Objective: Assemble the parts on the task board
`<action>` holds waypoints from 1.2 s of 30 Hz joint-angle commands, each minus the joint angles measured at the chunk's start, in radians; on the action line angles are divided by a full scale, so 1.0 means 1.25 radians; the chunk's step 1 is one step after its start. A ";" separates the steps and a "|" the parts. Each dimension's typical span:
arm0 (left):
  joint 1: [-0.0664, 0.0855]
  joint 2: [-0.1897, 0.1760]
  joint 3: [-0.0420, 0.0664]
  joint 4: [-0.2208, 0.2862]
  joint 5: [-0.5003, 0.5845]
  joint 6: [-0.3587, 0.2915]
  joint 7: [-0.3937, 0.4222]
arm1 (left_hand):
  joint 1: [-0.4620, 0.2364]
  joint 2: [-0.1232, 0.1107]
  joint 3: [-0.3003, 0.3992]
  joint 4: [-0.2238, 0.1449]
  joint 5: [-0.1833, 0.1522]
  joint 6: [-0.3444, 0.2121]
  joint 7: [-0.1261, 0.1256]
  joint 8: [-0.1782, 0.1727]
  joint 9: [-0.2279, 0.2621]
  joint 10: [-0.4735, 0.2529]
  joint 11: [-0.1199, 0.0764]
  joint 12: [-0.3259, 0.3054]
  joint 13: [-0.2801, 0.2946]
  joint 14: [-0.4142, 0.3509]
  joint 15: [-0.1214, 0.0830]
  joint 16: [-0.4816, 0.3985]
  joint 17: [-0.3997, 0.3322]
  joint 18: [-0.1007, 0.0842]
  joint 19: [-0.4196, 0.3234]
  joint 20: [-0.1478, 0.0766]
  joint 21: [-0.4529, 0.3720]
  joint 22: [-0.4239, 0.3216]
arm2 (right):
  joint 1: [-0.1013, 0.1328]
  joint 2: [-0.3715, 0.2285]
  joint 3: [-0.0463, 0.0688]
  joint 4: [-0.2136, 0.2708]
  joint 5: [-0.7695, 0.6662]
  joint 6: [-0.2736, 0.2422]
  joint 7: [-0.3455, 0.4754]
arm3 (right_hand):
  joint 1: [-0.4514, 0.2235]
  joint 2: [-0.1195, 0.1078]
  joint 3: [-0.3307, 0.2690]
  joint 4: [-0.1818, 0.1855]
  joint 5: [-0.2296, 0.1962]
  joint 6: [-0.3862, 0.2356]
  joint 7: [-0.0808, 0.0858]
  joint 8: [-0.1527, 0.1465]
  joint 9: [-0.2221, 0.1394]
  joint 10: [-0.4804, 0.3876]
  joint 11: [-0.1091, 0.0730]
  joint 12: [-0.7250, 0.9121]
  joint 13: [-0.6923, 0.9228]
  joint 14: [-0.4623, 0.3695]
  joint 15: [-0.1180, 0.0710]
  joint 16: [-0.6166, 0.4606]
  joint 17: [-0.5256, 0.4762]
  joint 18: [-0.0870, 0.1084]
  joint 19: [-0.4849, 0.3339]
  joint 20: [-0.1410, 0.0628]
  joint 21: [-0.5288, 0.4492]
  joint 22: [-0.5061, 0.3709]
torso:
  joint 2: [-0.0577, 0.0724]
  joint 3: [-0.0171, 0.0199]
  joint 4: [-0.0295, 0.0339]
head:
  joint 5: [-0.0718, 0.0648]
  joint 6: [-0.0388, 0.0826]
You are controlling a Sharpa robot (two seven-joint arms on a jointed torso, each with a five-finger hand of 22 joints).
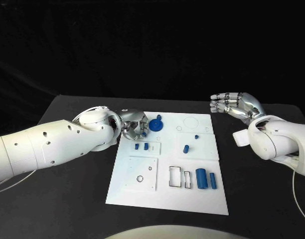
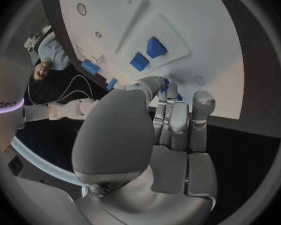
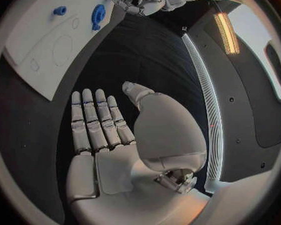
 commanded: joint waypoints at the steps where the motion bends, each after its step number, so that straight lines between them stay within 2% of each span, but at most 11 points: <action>1: -0.001 0.002 0.000 0.000 0.008 0.027 -0.002 | -0.008 0.000 -0.002 -0.004 -0.001 0.005 0.003 -0.004 0.001 0.006 -0.001 -0.006 -0.001 0.002 0.004 0.004 0.001 -0.008 0.000 0.004 0.002 0.002 | 0.000 0.000 0.000 0.001 -0.007 0.011 0.006 | 0.005 -0.001 -0.001 -0.003 0.003 0.003 0.069 0.005 -0.001 0.002 -0.001 0.004 -0.001 -0.001 -0.004 0.005 -0.001 -0.004 -0.004 -0.001 0.001 -0.001 | 0.000 0.0002 0.0007 | -0.002 -0.002; 36: -0.002 0.013 -0.004 -0.012 0.017 0.046 -0.007 | -0.007 0.005 0.000 -0.007 -0.002 0.011 0.001 -0.005 0.002 0.011 -0.003 -0.009 -0.001 0.005 0.003 0.008 0.008 -0.010 0.006 0.004 0.007 0.010 | -0.001 0.001 0.000 0.000 -0.006 0.012 0.007 | 0.005 -0.001 -0.003 -0.002 0.003 0.003 0.069 0.005 -0.003 0.002 -0.001 0.004 -0.001 -0.003 -0.004 0.006 -0.003 -0.003 -0.004 -0.001 0.002 -0.004 | -0.001 0.0005 -0.0002 | -0.001 -0.004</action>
